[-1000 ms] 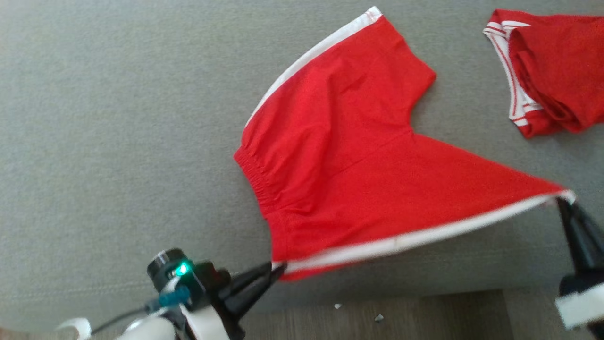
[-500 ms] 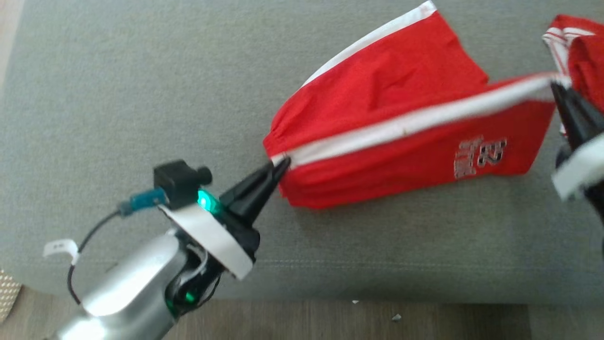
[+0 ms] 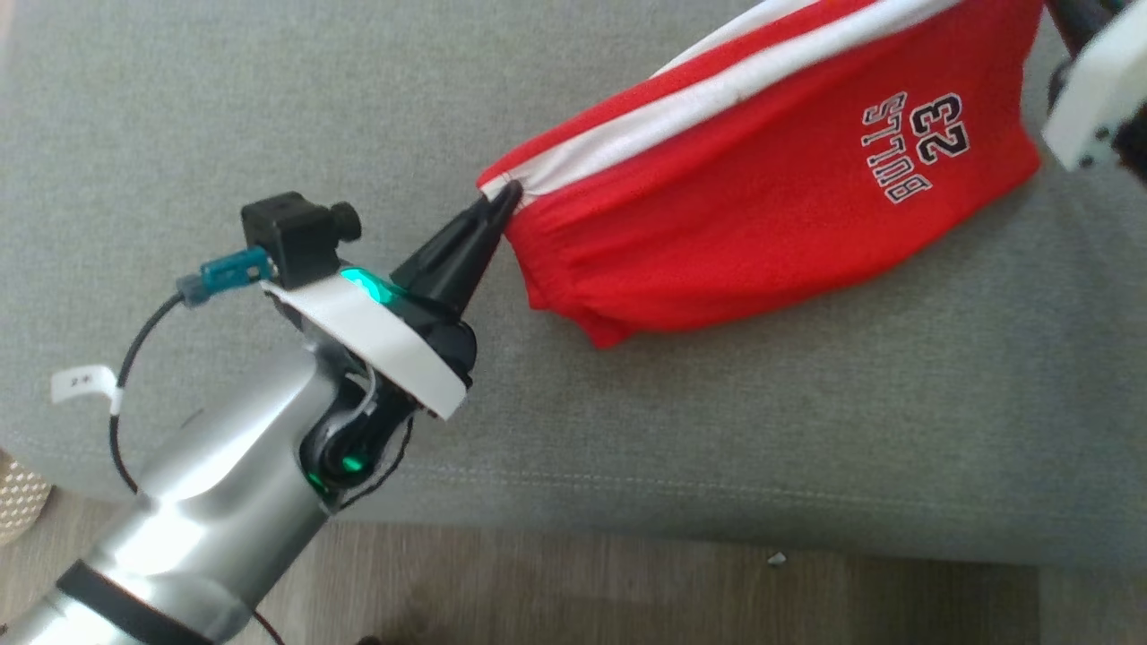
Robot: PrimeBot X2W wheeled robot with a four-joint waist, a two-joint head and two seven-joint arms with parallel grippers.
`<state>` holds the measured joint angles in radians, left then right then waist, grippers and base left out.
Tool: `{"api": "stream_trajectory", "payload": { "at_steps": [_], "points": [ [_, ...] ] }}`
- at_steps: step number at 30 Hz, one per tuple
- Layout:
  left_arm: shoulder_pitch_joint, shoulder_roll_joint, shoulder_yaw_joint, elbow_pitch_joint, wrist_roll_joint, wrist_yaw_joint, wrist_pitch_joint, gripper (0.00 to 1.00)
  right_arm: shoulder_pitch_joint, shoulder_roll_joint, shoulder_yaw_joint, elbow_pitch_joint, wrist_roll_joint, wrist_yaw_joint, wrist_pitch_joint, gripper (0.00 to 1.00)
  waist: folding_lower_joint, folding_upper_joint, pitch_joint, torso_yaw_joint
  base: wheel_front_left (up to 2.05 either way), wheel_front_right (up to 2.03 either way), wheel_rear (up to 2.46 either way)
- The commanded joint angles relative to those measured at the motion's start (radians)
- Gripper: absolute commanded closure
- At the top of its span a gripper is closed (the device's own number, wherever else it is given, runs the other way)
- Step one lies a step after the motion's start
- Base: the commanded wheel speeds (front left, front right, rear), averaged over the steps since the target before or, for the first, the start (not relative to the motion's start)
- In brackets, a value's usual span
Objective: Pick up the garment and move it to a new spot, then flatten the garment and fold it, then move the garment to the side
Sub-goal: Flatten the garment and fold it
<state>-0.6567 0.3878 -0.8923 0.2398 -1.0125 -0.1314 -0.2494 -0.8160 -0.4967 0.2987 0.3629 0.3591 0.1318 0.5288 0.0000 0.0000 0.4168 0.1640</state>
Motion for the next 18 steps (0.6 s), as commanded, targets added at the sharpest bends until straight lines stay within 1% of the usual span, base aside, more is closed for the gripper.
{"api": "stream_trajectory", "payload": {
  "at_steps": [1,4,6,7,8,9,10,11,12,13,14,15,16,17,18],
  "points": [
    [-0.050,0.024,0.033,0.000,-0.013,0.001,-0.012,1.00,-0.054,-0.017,0.031,0.001,0.010,-0.001,0.016,1.00,0.0000,0.0000,0.027,0.012,0.00,0.00,0.00],
    [-0.068,0.011,0.024,0.043,-0.027,0.001,-0.012,1.00,-0.126,-0.009,0.076,0.070,0.015,-0.001,0.028,1.00,0.0000,0.0000,0.046,0.021,0.00,0.00,0.00],
    [-0.075,-0.003,0.016,0.072,-0.044,0.001,-0.012,1.00,-0.160,0.010,0.099,0.116,0.020,-0.001,0.036,1.00,0.0000,0.0000,0.053,0.024,0.00,0.00,0.00],
    [-0.078,-0.010,0.009,0.083,-0.051,0.001,-0.012,1.00,-0.176,0.018,0.109,0.133,0.019,-0.001,0.028,0.83,0.0000,0.0000,0.055,0.025,0.00,0.00,0.00],
    [-0.081,-0.018,0.012,0.096,-0.055,0.001,-0.012,1.00,-0.190,0.027,0.116,0.149,0.019,-0.001,0.014,0.58,0.0000,0.0000,0.057,0.027,0.00,0.00,0.00],
    [-0.081,-0.029,0.015,0.108,-0.063,0.001,-0.012,0.98,-0.201,0.036,0.111,0.166,0.019,-0.001,-0.011,0.00,0.0000,0.0000,0.058,0.029,0.00,0.00,0.00],
    [-0.081,-0.036,0.013,0.120,-0.065,0.001,-0.012,0.67,-0.209,0.049,0.100,0.184,0.021,-0.001,-0.040,0.00,0.0000,0.0000,0.059,0.030,0.00,0.00,0.00],
    [-0.081,-0.036,0.013,0.120,-0.065,0.001,-0.012,0.67,-0.209,0.049,0.100,0.184,0.021,-0.001,-0.040,0.00,0.0000,0.0000,0.059,0.030,0.00,0.00,0.00],
    [-0.083,-0.042,0.015,0.131,-0.063,0.001,-0.012,0.18,-0.212,0.061,0.094,0.202,0.027,-0.001,-0.063,0.00,0.0000,0.0000,0.058,0.031,0.00,0.00,0.00],
    [-0.081,-0.049,0.023,0.139,-0.061,0.001,-0.012,0.00,-0.211,0.073,0.090,0.216,0.037,-0.001,-0.085,0.00,0.0000,0.0000,0.056,0.032,0.00,0.00,0.00],
    [-0.070,-0.061,0.047,0.152,-0.052,0.001,-0.012,0.00,-0.202,0.089,0.073,0.237,0.051,-0.001,-0.140,0.00,0.0000,0.0000,0.046,0.030,0.00,0.00,0.00],
    [-0.070,-0.061,0.047,0.152,-0.052,0.001,-0.012,0.00,-0.202,0.089,0.073,0.237,0.051,-0.001,-0.140,0.00,0.0000,0.0000,0.046,0.030,0.00,0.00,0.00],
    [-0.060,-0.069,0.063,0.157,-0.049,0.001,-0.012,0.00,-0.194,0.092,0.064,0.245,0.054,-0.001,-0.166,0.00,0.0000,0.0000,0.040,0.029,0.00,0.00,0.00],
    [-0.039,-0.083,0.114,0.157,-0.012,0.001,-0.012,0.00,-0.165,0.091,0.041,0.263,0.060,-0.001,-0.203,0.00,0.0000,0.0000,0.022,0.030,0.00,0.00,0.00],
    [-0.021,-0.093,0.147,0.153,0.013,0.004,-0.012,0.00,-0.146,0.087,0.033,0.270,0.063,-0.001,-0.213,0.00,0.0000,0.0000,0.012,0.030,0.00,0.00,0.00]
  ]
}}
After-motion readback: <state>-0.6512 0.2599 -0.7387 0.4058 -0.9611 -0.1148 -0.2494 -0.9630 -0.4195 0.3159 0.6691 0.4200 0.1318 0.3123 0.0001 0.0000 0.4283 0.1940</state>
